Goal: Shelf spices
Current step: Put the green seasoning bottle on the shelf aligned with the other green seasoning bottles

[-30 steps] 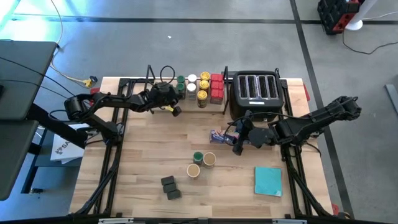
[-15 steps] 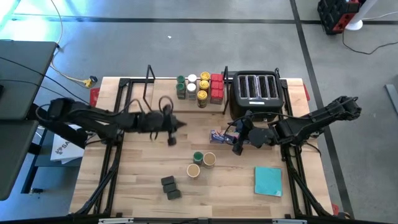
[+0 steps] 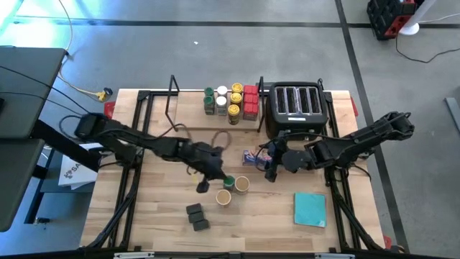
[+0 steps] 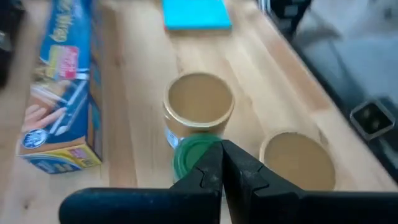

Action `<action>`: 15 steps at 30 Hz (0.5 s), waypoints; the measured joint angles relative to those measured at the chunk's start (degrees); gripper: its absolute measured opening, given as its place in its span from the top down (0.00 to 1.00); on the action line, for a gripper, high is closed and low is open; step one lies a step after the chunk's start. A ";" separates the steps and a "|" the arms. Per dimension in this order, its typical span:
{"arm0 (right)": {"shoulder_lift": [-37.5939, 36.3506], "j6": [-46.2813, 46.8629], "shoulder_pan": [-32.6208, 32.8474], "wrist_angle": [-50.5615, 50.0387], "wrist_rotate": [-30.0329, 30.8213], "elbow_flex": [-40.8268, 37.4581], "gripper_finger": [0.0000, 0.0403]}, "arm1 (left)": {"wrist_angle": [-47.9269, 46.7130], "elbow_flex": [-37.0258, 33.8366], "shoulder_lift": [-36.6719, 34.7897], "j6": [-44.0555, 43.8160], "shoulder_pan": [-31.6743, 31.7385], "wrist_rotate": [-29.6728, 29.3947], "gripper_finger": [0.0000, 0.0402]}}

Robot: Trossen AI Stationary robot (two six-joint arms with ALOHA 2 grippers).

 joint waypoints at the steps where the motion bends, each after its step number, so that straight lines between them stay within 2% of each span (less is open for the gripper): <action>1: 0.00 0.00 0.00 -0.02 -0.01 0.00 0.40 | -3.65 2.67 1.63 1.38 0.28 0.29 1.00; 4: 0.01 0.00 0.00 -0.04 -0.02 0.00 0.40 | -13.66 9.57 5.95 5.46 1.26 0.40 1.00; 8: 0.02 0.13 0.12 -0.44 -0.02 0.00 0.40 | -20.11 15.08 10.15 9.09 2.30 2.88 1.00; 11: 0.00 0.27 0.17 -0.43 -0.02 0.00 0.40 | -23.00 16.66 11.32 10.83 3.04 4.58 1.00; 15: 0.00 1.31 0.15 -0.87 -0.02 0.00 0.40 | -25.16 16.82 10.59 11.19 4.04 1.36 1.00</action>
